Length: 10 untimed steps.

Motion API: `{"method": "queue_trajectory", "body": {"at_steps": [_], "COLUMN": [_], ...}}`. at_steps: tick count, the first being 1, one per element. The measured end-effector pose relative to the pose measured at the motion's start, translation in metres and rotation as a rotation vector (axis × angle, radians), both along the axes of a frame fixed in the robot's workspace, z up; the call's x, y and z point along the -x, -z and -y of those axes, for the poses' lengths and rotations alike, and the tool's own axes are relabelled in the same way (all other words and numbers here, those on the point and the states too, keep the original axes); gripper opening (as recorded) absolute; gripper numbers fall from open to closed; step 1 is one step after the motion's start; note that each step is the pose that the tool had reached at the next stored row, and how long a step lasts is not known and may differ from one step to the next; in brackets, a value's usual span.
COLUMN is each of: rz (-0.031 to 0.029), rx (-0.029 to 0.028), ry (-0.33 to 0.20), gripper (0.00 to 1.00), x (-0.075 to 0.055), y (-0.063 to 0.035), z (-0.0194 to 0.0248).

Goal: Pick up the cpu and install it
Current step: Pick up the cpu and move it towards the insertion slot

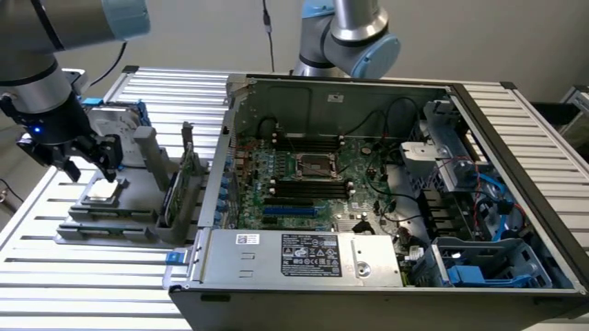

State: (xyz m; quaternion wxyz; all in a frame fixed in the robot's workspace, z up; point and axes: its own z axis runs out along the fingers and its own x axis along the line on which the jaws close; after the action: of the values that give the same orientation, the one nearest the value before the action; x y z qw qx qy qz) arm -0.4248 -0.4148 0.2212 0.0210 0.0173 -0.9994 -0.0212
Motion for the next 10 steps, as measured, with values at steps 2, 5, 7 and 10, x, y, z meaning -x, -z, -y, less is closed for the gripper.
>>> {"method": "queue_trajectory", "body": {"at_steps": [2, 5, 7, 10], "rz": [0.0001, 0.0003, 0.0002, 0.0002], "rx": [0.0000, -0.0001, -0.0001, -0.0001], "ry": [0.000, 0.000, 0.000, 0.000], "gripper": [0.65, 0.65, 0.65, 0.65], "x": [0.000, 0.000, 0.000, 0.000], "y": [0.0036, 0.0092, 0.0128, 0.0182], "z": [-0.0001, -0.0003, -0.0004, -0.0006]}}
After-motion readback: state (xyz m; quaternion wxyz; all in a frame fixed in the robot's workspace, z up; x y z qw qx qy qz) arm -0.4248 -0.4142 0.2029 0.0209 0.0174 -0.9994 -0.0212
